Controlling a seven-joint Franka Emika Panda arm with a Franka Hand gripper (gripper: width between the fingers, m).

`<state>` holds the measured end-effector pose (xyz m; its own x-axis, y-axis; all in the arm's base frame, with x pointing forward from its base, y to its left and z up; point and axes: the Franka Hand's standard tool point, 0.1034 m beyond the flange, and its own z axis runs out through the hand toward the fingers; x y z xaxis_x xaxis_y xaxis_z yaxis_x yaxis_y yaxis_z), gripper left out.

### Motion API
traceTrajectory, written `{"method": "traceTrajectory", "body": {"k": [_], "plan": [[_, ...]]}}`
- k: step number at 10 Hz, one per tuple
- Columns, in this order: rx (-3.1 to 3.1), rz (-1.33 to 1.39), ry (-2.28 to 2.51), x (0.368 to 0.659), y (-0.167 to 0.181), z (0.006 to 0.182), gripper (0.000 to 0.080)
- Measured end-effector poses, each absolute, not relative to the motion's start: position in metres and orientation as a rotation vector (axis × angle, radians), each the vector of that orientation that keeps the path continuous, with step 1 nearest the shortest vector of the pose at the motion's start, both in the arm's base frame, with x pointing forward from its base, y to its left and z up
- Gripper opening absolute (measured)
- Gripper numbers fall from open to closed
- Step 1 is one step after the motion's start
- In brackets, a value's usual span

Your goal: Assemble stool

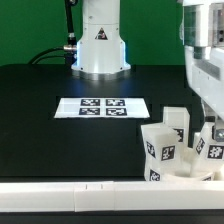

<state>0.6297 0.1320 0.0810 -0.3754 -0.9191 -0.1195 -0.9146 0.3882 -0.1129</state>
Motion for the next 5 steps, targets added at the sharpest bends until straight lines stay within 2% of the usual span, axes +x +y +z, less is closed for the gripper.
{"method": "traceTrajectory", "body": {"k": [3, 4, 5], "plan": [[-1.647, -0.037, 2.461, 0.6295, 0.1346, 0.0803, 0.0333], [-1.677, -0.040, 2.442, 0.6293, 0.1349, 0.0800, 0.0549], [-1.736, -0.047, 2.401, 0.6293, 0.1346, 0.0799, 0.0622]]}}
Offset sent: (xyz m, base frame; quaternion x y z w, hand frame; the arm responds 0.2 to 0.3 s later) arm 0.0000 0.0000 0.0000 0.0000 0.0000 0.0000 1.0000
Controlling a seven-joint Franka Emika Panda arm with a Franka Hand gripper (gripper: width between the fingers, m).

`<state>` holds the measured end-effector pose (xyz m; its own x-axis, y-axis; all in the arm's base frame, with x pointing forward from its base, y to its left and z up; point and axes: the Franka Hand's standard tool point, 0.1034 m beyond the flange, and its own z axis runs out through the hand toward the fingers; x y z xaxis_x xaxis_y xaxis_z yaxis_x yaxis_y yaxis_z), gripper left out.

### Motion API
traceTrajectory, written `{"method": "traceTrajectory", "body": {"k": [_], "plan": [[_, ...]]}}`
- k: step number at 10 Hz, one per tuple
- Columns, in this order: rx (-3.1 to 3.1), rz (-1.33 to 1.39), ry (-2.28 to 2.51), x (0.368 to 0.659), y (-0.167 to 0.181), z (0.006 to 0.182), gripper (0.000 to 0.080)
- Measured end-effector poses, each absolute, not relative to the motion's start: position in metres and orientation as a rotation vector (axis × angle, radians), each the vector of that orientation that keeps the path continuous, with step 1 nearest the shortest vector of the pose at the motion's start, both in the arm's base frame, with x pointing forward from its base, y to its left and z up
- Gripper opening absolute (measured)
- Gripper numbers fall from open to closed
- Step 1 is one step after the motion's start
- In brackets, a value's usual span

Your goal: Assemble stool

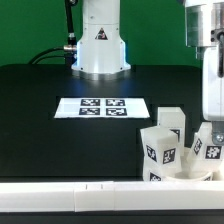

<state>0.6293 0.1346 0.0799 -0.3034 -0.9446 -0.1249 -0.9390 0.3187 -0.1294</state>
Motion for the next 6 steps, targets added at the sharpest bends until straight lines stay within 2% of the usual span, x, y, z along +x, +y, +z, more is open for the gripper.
{"method": "traceTrajectory", "body": {"k": [3, 6], "plan": [[-2.223, -0.137, 1.927, 0.632, 0.134, 0.094, 0.0643], [-2.390, -0.163, 1.735, 0.631, 0.134, 0.092, 0.0649]]}}
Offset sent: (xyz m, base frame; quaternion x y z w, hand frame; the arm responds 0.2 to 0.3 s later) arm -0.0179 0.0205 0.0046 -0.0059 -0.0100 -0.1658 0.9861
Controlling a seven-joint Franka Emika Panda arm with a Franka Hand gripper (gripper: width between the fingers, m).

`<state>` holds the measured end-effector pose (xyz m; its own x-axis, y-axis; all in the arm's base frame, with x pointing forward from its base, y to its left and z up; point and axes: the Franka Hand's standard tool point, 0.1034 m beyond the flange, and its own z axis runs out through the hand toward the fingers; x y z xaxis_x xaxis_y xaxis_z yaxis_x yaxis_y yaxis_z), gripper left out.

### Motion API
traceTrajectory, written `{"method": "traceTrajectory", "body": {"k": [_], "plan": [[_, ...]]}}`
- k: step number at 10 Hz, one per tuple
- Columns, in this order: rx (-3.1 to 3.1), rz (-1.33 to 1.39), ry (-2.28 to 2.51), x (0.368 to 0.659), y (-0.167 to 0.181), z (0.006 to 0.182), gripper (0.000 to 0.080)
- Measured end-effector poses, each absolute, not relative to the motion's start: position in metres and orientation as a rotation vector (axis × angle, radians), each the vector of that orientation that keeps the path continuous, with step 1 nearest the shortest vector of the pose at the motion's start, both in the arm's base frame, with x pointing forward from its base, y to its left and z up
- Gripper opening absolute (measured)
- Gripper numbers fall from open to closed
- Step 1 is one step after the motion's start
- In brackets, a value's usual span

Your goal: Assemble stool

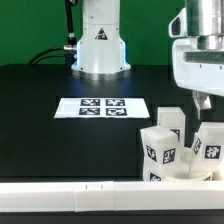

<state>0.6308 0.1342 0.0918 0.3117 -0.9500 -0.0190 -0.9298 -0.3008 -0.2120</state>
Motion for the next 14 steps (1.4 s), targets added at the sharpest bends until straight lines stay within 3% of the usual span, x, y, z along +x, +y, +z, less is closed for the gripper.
{"method": "traceTrajectory", "body": {"k": [4, 8, 12, 14], "plan": [[-2.948, -0.165, 0.797, 0.631, 0.133, 0.106, 0.0649], [-3.061, -0.162, 0.421, 0.630, 0.129, 0.104, 0.0649], [-3.104, -0.140, -0.739, 0.630, 0.124, 0.102, 0.0649], [-3.085, -0.141, -0.852, 0.632, 0.119, 0.102, 0.0649]]}}
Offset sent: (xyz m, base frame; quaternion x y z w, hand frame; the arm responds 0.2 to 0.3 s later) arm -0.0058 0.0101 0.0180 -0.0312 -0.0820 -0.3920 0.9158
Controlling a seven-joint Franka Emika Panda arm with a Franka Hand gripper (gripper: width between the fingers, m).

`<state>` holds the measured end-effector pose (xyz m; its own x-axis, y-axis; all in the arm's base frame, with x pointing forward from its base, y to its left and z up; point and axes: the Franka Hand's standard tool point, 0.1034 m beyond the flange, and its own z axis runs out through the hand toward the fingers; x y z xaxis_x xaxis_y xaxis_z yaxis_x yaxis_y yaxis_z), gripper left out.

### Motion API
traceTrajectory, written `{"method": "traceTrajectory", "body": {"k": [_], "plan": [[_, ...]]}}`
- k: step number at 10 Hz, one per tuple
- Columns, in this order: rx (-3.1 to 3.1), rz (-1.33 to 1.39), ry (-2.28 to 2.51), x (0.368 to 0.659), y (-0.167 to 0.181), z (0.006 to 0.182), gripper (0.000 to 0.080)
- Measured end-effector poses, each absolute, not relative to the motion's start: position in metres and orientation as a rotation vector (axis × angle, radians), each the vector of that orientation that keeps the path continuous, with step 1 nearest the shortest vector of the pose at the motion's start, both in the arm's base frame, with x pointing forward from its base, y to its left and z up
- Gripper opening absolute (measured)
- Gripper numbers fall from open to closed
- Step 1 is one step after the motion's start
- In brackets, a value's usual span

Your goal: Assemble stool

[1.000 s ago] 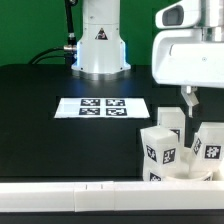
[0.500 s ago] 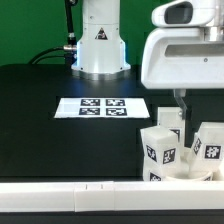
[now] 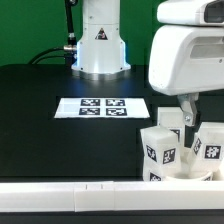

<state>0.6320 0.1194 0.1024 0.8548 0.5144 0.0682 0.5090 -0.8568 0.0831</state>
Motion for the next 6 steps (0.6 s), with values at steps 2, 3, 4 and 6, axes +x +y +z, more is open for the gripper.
{"method": "traceTrajectory", "body": {"k": [2, 3, 4, 6], "plan": [[2.856, 0.117, 1.061, 0.633, 0.116, 0.103, 0.0649], [2.684, 0.090, 1.361, 0.634, 0.118, 0.104, 0.0649], [2.541, 0.053, 1.578, 0.632, 0.120, 0.102, 0.0649], [2.339, -0.011, 1.820, 0.629, 0.121, 0.092, 0.0649]]}}
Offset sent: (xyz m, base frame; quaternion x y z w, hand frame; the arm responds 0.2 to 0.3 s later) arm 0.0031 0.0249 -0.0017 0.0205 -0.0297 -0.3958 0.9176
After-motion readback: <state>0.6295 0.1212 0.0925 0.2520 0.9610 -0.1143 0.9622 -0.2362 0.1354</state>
